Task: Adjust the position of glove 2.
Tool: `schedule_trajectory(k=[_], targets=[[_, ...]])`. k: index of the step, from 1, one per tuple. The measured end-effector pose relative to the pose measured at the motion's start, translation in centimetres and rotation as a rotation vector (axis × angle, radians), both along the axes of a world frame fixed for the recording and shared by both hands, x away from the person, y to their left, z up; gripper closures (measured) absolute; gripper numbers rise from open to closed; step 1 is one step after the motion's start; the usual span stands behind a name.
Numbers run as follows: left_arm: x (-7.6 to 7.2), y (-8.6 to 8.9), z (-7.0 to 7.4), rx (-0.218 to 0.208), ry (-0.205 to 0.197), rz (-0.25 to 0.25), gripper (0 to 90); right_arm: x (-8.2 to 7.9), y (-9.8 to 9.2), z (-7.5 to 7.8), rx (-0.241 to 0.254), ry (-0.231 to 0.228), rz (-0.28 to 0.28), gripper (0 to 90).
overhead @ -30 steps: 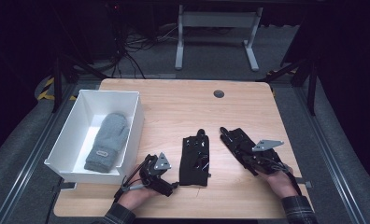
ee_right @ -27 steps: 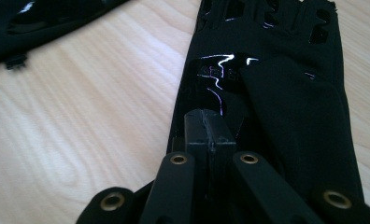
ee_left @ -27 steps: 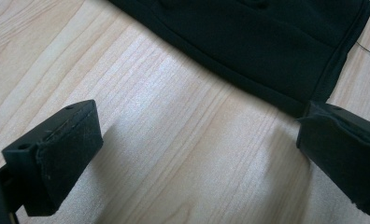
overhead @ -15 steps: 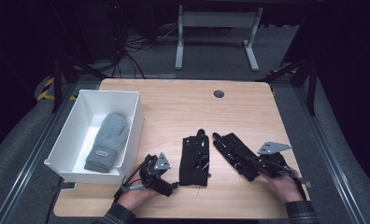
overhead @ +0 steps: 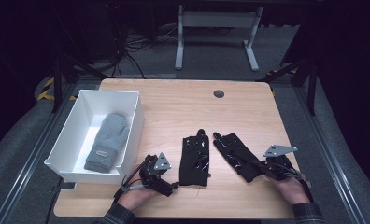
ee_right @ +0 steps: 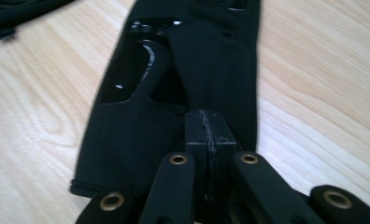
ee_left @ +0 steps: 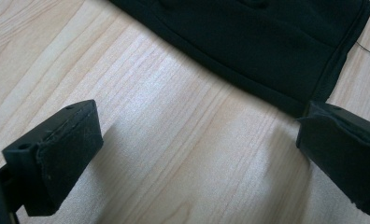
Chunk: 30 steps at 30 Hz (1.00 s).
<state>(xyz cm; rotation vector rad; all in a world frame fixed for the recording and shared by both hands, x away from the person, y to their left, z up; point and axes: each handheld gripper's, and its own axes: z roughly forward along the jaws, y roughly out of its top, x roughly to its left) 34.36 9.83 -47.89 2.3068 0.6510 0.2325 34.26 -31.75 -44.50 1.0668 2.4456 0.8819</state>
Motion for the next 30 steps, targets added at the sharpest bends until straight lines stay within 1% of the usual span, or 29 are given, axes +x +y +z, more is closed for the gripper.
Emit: schedule_trajectory(k=[3,5,17,18,25,30], targets=[[0.0,0.0,0.0,0.0,0.001,0.0,0.6,-0.1,0.7,-0.1,0.01,0.011,0.03,89.9],[0.0,0.0,0.0,0.0,0.0,0.0,0.6,-0.2,1.3,-0.1,0.008,0.016,0.052,89.9],[0.0,0.0,0.0,0.0,0.0,0.0,0.6,-1.1,4.4,-0.2,0.005,0.023,0.167,90.0],[0.0,0.0,0.0,0.0,0.0,0.0,0.6,-1.1,4.4,-0.2,0.005,0.023,0.167,90.0],[0.0,0.0,0.0,0.0,0.0,0.0,0.6,-1.5,6.2,-0.3,0.017,0.031,0.231,89.9],[0.0,0.0,0.0,0.0,0.001,0.001,0.6,-1.6,7.0,-0.4,0.031,0.044,0.259,89.9]])
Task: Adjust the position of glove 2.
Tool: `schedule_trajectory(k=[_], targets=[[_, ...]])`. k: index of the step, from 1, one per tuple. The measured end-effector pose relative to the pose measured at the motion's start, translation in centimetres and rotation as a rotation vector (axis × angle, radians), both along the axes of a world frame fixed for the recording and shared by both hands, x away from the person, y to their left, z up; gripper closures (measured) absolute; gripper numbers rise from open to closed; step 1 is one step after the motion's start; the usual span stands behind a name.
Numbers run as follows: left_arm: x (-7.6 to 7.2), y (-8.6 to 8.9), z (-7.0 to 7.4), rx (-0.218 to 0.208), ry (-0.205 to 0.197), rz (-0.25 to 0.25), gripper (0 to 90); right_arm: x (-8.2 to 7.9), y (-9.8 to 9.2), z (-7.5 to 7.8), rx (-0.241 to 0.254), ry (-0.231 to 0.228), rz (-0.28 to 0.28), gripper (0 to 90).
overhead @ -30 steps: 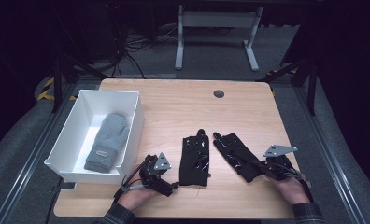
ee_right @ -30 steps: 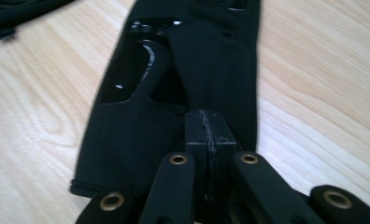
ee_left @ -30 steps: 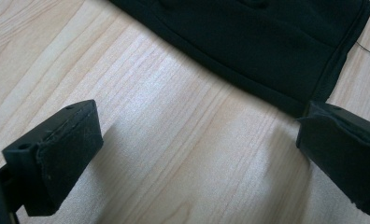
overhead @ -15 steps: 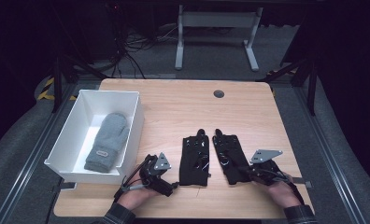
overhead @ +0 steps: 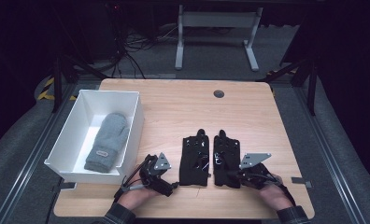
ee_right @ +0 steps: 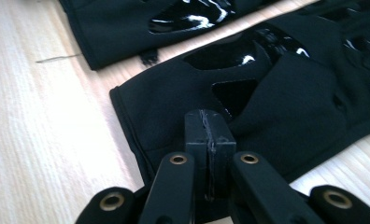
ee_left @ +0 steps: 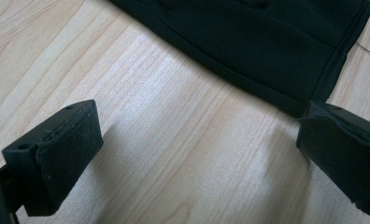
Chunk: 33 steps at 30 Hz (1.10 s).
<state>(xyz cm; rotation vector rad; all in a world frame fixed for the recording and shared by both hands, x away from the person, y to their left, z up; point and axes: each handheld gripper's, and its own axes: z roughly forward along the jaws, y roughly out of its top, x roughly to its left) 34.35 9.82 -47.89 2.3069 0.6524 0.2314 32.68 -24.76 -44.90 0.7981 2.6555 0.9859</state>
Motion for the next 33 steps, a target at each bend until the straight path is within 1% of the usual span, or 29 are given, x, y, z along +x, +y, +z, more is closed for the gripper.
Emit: schedule_trajectory(k=[3,5,6,8,9,10,12,13,14,15,16,17,18,19,20,22,24,26,27,28,29,30,32,33], targets=[[0.0,0.0,0.0,0.0,0.0,0.002,0.6,-0.1,0.3,0.1,0.004,-0.004,0.014,89.8],[0.0,0.0,0.1,0.003,0.008,0.003,1.2,0.0,-0.1,0.4,0.018,-0.016,0.0,89.7],[0.0,0.0,0.3,0.007,0.009,0.0,4.0,0.1,-0.4,0.5,0.031,-0.023,-0.012,89.7],[0.1,-0.2,1.0,0.04,0.023,0.025,15.1,0.3,-0.8,0.8,0.044,-0.034,-0.028,89.7],[0.0,-0.2,1.2,0.045,0.026,0.036,16.6,0.5,-1.1,1.0,0.052,-0.038,-0.037,89.6],[0.0,-0.4,1.5,0.048,0.018,0.041,17.0,0.6,-1.3,1.1,0.055,-0.04,-0.042,89.6],[0.0,-0.5,2.0,0.035,0.019,0.047,21.5,1.0,-1.7,1.2,0.059,-0.047,-0.059,89.6],[0.0,-0.5,2.3,0.025,0.019,0.05,25.6,1.2,-1.8,1.2,0.059,-0.052,-0.068,89.6],[0.1,-0.5,2.6,-0.005,0.014,0.062,29.5,1.4,-2.0,1.3,0.059,-0.054,-0.074,89.6],[0.3,-0.7,3.1,-0.027,0.017,0.071,34.1,1.6,-2.1,1.3,0.06,-0.053,-0.08,89.6],[0.3,-0.7,3.1,-0.027,0.017,0.071,39.0,1.8,-2.3,1.3,0.06,-0.055,-0.086,89.6],[0.5,-0.9,3.4,-0.029,0.018,0.078,39.0,1.8,-2.3,1.3,0.06,-0.055,-0.086,89.6],[0.9,-1.2,3.8,-0.029,0.022,0.081,41.6,2.0,-2.4,1.3,0.061,-0.054,-0.092,89.6],[1.1,-1.5,4.0,-0.043,0.026,0.083,46.6,2.2,-2.5,1.3,0.061,-0.053,-0.098,89.6],[1.4,-1.7,4.1,-0.047,0.033,0.088,50.5,2.4,-2.5,1.2,0.06,-0.053,-0.102,89.6],[2.2,-2.2,4.4,-0.044,0.043,0.101,58.1,2.9,-2.6,1.2,0.058,-0.053,-0.108,89.6],[3.1,-2.7,4.5,-0.056,0.051,0.117,63.3,3.3,-2.6,1.2,0.056,-0.051,-0.117,89.7],[4.0,-3.1,4.5,-0.058,0.065,0.127,66.5,3.6,-2.7,1.1,0.059,-0.05,-0.123,89.7],[4.5,-3.3,4.5,-0.059,0.064,0.133,67.4,3.8,-2.7,1.1,0.061,-0.05,-0.126,89.7],[4.9,-3.5,4.4,-0.069,0.07,0.136,68.5,3.9,-2.7,1.1,0.062,-0.051,-0.129,89.7],[5.3,-3.7,4.3,-0.062,0.084,0.145,69.0,4.0,-2.8,1.1,0.061,-0.051,-0.13,89.7],[5.6,-3.9,4.1,-0.05,0.084,0.147,69.0,4.0,-2.9,1.1,0.061,-0.052,-0.134,89.7],[6.0,-4.1,3.7,-0.054,0.106,0.149,68.8,4.1,-3.0,1.1,0.063,-0.054,-0.14,89.7],[6.2,-4.3,3.5,-0.041,0.11,0.149,68.5,4.2,-3.1,1.1,0.065,-0.054,-0.144,89.8]])
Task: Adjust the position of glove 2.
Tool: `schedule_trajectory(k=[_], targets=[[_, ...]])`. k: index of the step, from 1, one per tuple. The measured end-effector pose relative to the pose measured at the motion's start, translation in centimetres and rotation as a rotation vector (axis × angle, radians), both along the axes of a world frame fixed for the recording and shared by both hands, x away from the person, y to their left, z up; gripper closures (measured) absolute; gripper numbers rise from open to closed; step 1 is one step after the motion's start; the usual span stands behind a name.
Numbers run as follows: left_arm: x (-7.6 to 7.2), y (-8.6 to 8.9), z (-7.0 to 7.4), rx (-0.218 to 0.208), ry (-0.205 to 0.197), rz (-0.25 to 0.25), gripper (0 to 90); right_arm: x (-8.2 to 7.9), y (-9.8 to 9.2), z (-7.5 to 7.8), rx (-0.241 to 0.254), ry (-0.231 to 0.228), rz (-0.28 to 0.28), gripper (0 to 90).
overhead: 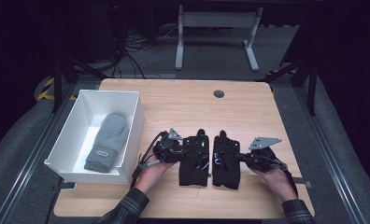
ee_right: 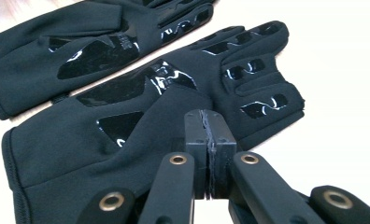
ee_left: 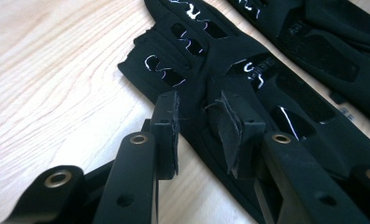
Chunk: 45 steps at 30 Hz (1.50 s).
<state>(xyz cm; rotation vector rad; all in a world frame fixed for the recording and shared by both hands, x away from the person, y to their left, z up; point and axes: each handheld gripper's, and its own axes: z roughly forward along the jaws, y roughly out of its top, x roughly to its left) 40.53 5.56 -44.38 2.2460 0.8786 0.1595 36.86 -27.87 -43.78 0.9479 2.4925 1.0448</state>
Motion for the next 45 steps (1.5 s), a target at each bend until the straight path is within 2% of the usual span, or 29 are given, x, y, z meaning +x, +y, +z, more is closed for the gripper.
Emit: schedule_trajectory(k=[1,3,8,13,16,20,24,29,33,36,38,45], targets=[[0.1,-0.1,-0.3,0.003,0.0,0.002,67.5,0.1,-0.1,0.0,0.002,-0.001,-0.004,89.8],[0.2,-0.2,-0.6,0.007,0.027,-0.012,67.1,0.2,-0.2,-0.1,0.001,-0.001,-0.01,89.8],[0.1,-0.6,-1.3,0.029,0.025,-0.008,66.9,0.7,-0.1,-0.4,-0.01,0.006,-0.013,89.8],[0.3,-0.5,-1.4,0.03,0.026,0.005,80.5,1.0,0.2,-1.0,-0.036,0.021,-0.016,89.8],[0.3,-0.6,-1.3,0.033,0.022,0.013,85.2,1.0,0.3,-1.3,-0.052,0.028,-0.01,89.9],[0.7,-0.4,-1.3,0.016,0.031,0.044,87.3,1.0,0.3,-1.3,-0.052,0.03,-0.007,89.8],[1.3,0.1,-1.0,-0.031,0.05,0.079,87.6,0.9,0.4,-1.3,-0.053,0.028,0.001,89.9],[2.0,0.4,-0.4,-0.058,0.033,0.115,87.6,0.7,0.8,-1.3,-0.057,0.028,0.013,89.8],[2.4,0.7,-0.6,-0.061,0.043,0.139,87.7,0.6,0.8,-1.3,-0.059,0.025,0.02,89.9],[2.6,0.8,-0.4,-0.092,0.041,0.139,87.7,0.6,1.2,-1.4,-0.055,0.025,0.035,89.9],[2.5,0.9,-0.3,-0.097,0.042,0.134,87.7,0.6,1.4,-1.4,-0.055,0.023,0.037,89.9],[1.9,0.6,1.8,-0.146,0.031,0.08,87.7,0.6,2.1,-1.4,-0.052,0.027,0.046,89.9]])
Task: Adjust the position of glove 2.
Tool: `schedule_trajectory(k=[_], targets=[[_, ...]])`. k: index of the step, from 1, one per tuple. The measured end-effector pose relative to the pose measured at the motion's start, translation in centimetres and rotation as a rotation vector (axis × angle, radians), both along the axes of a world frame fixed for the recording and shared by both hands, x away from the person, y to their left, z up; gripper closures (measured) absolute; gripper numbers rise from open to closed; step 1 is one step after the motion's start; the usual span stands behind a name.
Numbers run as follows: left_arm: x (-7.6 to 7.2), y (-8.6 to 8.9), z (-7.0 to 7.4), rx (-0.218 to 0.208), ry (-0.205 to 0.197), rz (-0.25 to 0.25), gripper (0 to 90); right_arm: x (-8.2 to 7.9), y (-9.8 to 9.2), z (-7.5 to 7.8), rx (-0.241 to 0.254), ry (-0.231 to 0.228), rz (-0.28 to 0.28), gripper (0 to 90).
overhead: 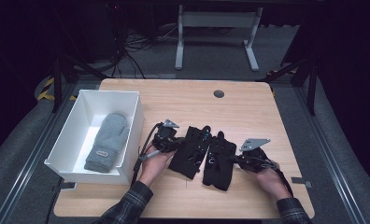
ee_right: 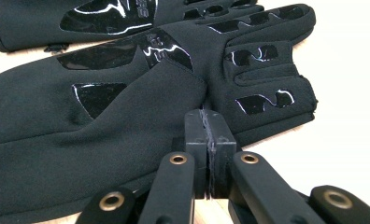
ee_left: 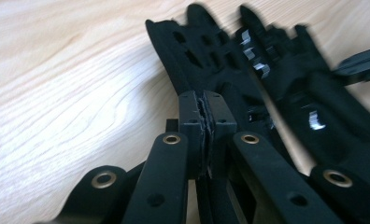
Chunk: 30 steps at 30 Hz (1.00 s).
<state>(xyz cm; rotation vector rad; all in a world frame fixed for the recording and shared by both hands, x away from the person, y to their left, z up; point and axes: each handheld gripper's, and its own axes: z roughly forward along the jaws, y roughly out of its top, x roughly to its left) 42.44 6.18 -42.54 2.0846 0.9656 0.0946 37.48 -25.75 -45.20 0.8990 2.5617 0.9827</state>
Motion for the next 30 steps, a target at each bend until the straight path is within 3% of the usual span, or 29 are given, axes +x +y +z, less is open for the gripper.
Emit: schedule_trajectory(k=[6,19,30], targets=[[-0.5,-0.1,0.9,-0.059,0.011,-0.038,87.8,0.0,0.5,0.0,-0.003,0.001,0.007,89.9],[-1.4,-0.8,2.9,-0.106,-0.002,-0.1,88.0,0.1,1.4,0.0,-0.004,0.002,0.018,89.9],[-1.8,-1.7,3.2,-0.124,0.008,-0.138,88.0,0.2,2.5,-0.1,0.002,0.002,0.038,89.9]])
